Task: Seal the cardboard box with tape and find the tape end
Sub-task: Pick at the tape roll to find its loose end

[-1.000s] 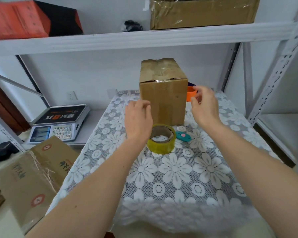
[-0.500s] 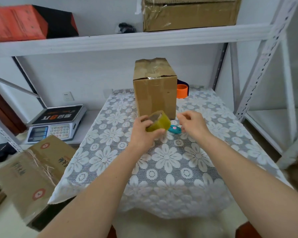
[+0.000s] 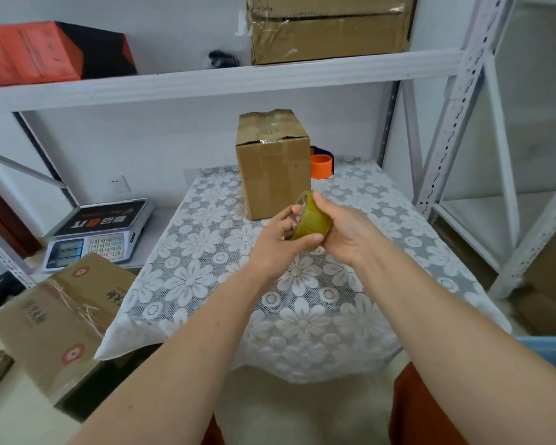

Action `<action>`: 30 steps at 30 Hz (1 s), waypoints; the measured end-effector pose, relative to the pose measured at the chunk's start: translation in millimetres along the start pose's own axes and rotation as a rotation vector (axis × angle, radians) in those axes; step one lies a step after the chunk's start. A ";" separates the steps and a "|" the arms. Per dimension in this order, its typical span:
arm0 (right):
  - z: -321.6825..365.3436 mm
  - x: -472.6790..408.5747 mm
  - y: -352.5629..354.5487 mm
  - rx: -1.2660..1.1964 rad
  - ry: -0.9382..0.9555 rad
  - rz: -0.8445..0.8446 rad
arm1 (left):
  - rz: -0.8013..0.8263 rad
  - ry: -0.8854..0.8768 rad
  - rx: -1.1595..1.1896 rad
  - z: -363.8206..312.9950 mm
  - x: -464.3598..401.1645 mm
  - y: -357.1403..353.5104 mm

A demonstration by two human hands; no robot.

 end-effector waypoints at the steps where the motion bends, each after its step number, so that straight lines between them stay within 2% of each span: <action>1: 2.2 5.3 -0.9 0.020 0.019 0.037 | 0.008 0.005 0.032 -0.8 2.3 -2.7; 6: 13.9 25.9 -3.3 0.126 0.086 0.192 | 0.014 0.089 0.227 -6.1 12.5 -15.0; 10: 17.6 38.9 -4.9 0.140 0.054 0.320 | 0.064 0.130 0.414 -7.5 18.3 -24.4; 14: 16.5 42.4 -4.2 0.172 0.032 0.360 | 0.076 0.133 0.478 -11.1 25.8 -26.0; 17: 14.9 37.9 -5.0 0.192 0.050 0.318 | 0.030 0.148 0.392 -10.4 24.8 -19.8; 22: 6.0 25.6 3.7 0.216 0.123 0.204 | -0.148 0.067 -0.046 -19.7 21.9 1.6; 25: 1.2 22.2 8.2 0.187 0.126 0.185 | -0.199 0.020 -0.030 -21.4 26.2 6.0; 28: 0.3 17.7 10.3 0.263 0.173 0.182 | -0.309 -0.005 0.025 -13.9 26.3 17.5; 30: -3.8 13.0 12.3 0.310 0.192 0.190 | -0.321 -0.007 0.076 -8.3 22.8 23.5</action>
Point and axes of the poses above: each hand's wrist, its own x-axis away from the middle knuckle, its own y-axis out of the back of the hand, z = x × y, the point moved 6 cm from there along -x, towards the middle knuckle, and after that the axes turned 8 degrees about -x, right-handed, at the moved point
